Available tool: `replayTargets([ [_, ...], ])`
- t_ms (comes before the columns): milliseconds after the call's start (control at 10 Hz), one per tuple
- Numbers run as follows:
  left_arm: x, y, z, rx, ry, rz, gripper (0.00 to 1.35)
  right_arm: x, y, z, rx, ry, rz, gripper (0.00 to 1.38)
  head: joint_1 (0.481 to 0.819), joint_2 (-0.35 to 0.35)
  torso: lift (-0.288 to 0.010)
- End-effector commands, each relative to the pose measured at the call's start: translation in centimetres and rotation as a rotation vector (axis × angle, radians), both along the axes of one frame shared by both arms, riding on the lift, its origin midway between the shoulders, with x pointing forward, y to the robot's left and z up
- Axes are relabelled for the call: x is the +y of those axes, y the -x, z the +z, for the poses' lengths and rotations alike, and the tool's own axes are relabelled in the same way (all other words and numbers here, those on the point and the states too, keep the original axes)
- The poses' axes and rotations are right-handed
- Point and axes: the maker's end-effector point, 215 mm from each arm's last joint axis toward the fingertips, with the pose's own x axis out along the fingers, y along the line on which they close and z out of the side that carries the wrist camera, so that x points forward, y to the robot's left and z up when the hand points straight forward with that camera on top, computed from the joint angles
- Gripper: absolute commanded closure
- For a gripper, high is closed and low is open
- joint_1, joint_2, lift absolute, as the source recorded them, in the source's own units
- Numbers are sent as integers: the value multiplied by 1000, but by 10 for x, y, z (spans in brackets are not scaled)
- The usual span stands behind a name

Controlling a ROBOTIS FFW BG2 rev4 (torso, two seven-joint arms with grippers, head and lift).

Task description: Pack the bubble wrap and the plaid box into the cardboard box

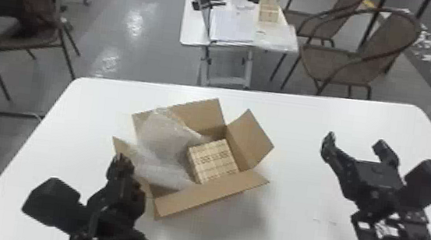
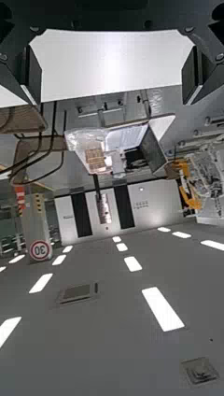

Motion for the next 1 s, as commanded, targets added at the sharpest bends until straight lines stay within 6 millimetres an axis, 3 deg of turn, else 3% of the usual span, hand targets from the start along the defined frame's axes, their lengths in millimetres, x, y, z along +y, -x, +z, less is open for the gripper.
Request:
replayTargets([
  [0, 1, 0, 1, -4, 1, -3, 1219, -14, 17, -15, 7, 28, -39, 159, 695, 49, -99],
  [400, 2, 1, 0, -3, 13, 5, 1219, -30, 66, -76, 97, 52, -107, 159, 695, 25, -99],
  [600, 3, 1, 0, -5, 11, 5, 1219, -39, 75, -85, 110, 44, -139, 159, 695, 13, -99],
  [900, 16, -7, 4, -33, 23, 53, 1219, -37, 79, -90, 122, 29, -148, 159, 695, 12, -99],
])
